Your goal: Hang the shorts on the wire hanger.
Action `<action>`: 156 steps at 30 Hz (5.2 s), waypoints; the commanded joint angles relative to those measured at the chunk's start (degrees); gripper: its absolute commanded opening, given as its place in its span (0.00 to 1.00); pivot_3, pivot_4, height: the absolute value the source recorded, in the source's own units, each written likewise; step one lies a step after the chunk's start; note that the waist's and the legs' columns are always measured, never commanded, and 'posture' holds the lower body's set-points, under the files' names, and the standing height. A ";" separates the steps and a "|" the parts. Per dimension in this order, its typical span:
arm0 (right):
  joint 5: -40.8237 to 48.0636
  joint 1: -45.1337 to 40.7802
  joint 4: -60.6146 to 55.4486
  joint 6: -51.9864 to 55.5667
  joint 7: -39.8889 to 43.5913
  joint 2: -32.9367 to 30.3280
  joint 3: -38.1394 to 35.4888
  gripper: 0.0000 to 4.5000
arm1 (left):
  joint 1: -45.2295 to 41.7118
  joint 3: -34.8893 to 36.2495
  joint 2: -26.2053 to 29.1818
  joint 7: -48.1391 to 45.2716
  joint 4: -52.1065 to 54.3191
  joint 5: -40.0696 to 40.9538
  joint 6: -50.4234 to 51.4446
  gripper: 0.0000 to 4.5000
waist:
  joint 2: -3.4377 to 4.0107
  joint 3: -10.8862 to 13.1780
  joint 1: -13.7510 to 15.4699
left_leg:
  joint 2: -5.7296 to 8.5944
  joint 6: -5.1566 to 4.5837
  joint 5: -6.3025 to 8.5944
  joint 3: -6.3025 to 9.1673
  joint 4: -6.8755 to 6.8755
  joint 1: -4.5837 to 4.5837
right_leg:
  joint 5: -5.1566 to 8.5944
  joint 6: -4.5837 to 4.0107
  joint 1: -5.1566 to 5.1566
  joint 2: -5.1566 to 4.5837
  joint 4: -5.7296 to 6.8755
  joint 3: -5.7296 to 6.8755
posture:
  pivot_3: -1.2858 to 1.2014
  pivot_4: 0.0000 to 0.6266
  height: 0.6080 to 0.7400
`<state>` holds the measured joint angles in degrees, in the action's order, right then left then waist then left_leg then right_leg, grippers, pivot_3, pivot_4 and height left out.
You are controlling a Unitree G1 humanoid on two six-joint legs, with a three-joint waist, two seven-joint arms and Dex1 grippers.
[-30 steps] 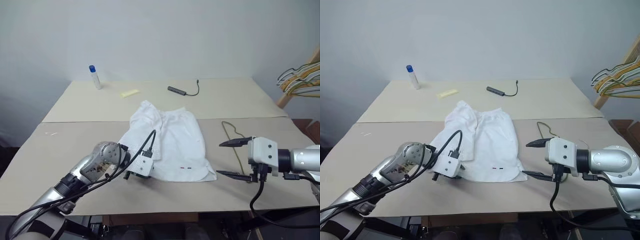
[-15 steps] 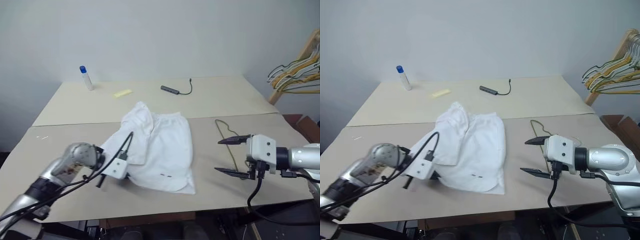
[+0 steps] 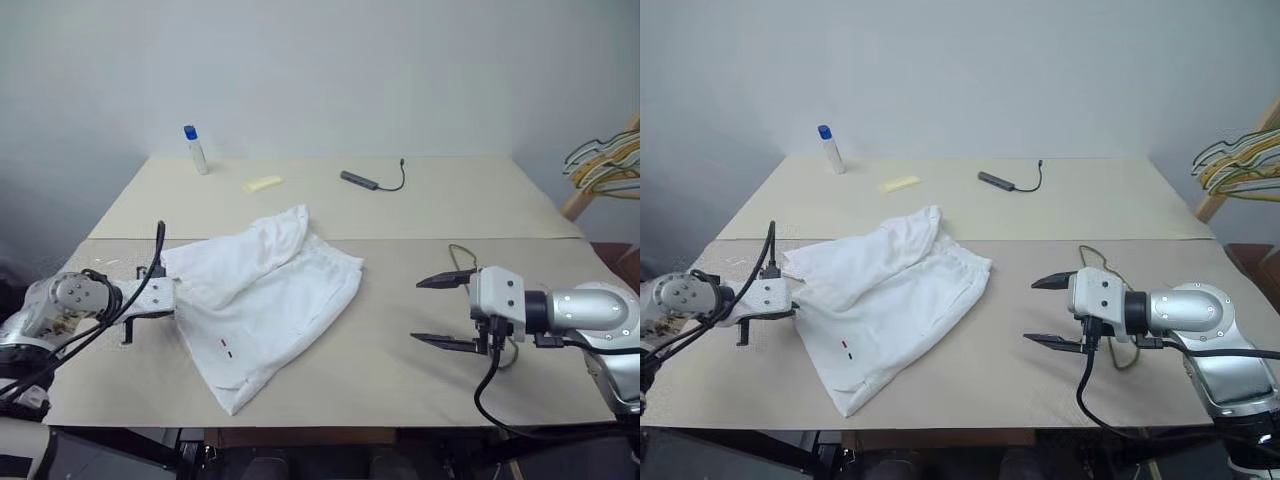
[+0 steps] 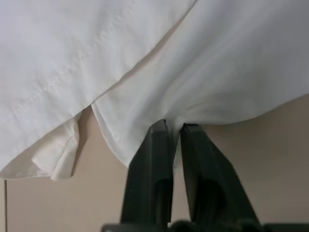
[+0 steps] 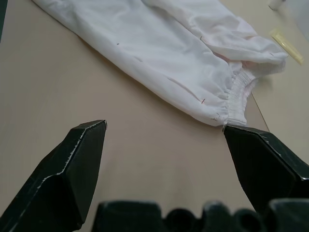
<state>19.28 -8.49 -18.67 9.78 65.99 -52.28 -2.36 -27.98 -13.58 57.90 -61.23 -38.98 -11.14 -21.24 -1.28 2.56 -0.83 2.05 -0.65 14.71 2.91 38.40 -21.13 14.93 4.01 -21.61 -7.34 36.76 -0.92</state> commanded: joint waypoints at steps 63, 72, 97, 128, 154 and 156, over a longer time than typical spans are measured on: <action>-68.84 -55.94 91.71 -48.69 -65.66 34.25 43.44 0.01 | 23.01 20.80 -2.07 -1.67 61.90 42.02 51.29 1.00 | -0.04 -0.01 -3.16 | -0.74 0.70 -0.37 -0.14 -0.59 0.38 | -0.38 -0.87 -0.63 1.07 0.36 -0.88 | 0.55 0.00 1.00; -61.38 -48.41 80.38 -46.07 -57.98 23.77 35.85 0.01 | 23.40 10.33 -1.15 -2.91 62.89 33.00 49.07 1.00 | -0.02 0.00 -2.92 | -0.74 0.69 -0.36 -0.17 -0.60 0.36 | -0.38 -0.86 -0.57 1.07 0.26 -0.91 | 0.51 0.00 1.00; -55.39 -29.75 43.27 -25.46 -42.17 17.72 25.83 0.00 | 7.59 -17.19 -5.29 -1.78 60.87 19.57 66.74 0.73 | -0.04 -0.01 -8.05 | -0.95 0.57 -0.30 -0.30 -0.55 0.32 | -0.39 -0.86 -0.57 1.24 0.23 -1.11 | 0.47 0.00 1.00; -48.20 -16.95 20.09 -10.45 -33.06 17.29 19.40 0.00 | -3.75 -6.73 -1.50 2.96 17.27 4.23 23.04 0.00 | -0.05 -0.04 -7.13 | -0.92 0.54 -0.27 -0.29 -0.50 0.00 | -0.44 -0.82 -0.86 1.22 0.24 -1.11 | 0.47 0.00 1.00; -49.42 -14.23 17.54 -10.45 -32.94 19.44 21.86 0.00 | 13.82 -2.15 0.33 0.49 38.64 -2.04 22.59 0.83 | -0.03 -0.07 -6.06 | -0.95 0.48 -0.22 -0.40 -0.49 0.22 | -0.42 -0.78 -0.65 1.24 0.27 -1.15 | 0.48 0.00 1.00; -49.42 -14.39 17.60 -10.46 -32.90 19.42 21.77 0.00 | 13.34 -3.11 -0.90 1.49 37.60 -4.21 22.55 0.83 | 0.09 -0.14 -6.02 | -0.95 0.48 -0.22 -0.40 -0.49 0.24 | -0.42 -0.78 -0.64 1.24 0.26 -1.15 | 0.48 0.00 1.00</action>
<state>-30.31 -21.52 0.32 -0.86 33.46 -32.96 20.84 -14.99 -14.58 57.96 -60.78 -0.24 -12.83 1.10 -1.19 2.42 -6.86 1.11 -0.17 14.49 2.50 37.91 -20.85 14.51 3.23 -22.21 -6.10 37.02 -2.08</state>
